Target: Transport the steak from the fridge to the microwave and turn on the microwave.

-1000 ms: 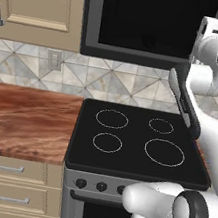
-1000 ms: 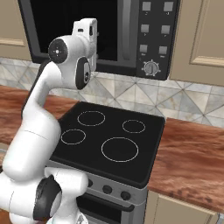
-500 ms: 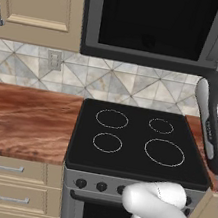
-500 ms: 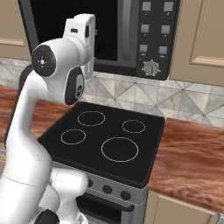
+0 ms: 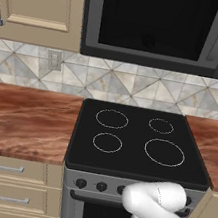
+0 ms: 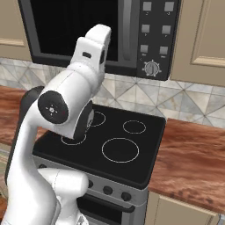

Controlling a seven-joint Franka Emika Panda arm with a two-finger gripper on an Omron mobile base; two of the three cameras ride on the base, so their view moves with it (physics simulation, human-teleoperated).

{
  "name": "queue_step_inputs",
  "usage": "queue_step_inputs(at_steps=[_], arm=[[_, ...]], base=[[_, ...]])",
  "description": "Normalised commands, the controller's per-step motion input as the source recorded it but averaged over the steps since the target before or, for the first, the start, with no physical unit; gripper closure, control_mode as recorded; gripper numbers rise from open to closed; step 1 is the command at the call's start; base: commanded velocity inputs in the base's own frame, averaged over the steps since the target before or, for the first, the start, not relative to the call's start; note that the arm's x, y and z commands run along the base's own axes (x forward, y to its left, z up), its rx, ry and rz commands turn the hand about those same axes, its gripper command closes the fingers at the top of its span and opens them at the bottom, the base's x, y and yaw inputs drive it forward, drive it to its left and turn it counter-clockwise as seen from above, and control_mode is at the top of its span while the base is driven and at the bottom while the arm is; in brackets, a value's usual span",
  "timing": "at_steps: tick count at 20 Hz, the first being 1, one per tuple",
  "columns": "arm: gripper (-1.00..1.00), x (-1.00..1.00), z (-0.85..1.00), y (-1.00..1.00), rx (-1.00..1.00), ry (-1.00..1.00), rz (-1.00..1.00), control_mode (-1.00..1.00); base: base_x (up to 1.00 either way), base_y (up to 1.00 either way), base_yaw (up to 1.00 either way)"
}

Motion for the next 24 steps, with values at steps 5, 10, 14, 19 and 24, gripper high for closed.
queue_step_inputs(at_steps=[5, 10, 14, 19, 24], arm=[[1.00, -0.58, 0.00, -0.45, 0.13, -0.04, 0.05, -1.00], [1.00, -0.52, 0.00, -0.56, 0.17, 0.00, 0.08, -1.00], [1.00, -0.28, 0.00, -0.49, 0.21, 0.04, 0.12, -1.00], [1.00, 0.00, -0.03, -0.07, 0.06, 0.02, 0.15, -1.00], [1.00, 0.13, -0.21, 0.00, 0.00, 0.00, 0.09, -1.00]], base=[[0.00, 0.00, 0.00], [0.00, 0.00, 0.00], [0.00, 0.00, 0.00], [0.00, 0.00, 0.00], [0.00, 0.00, 0.00]])
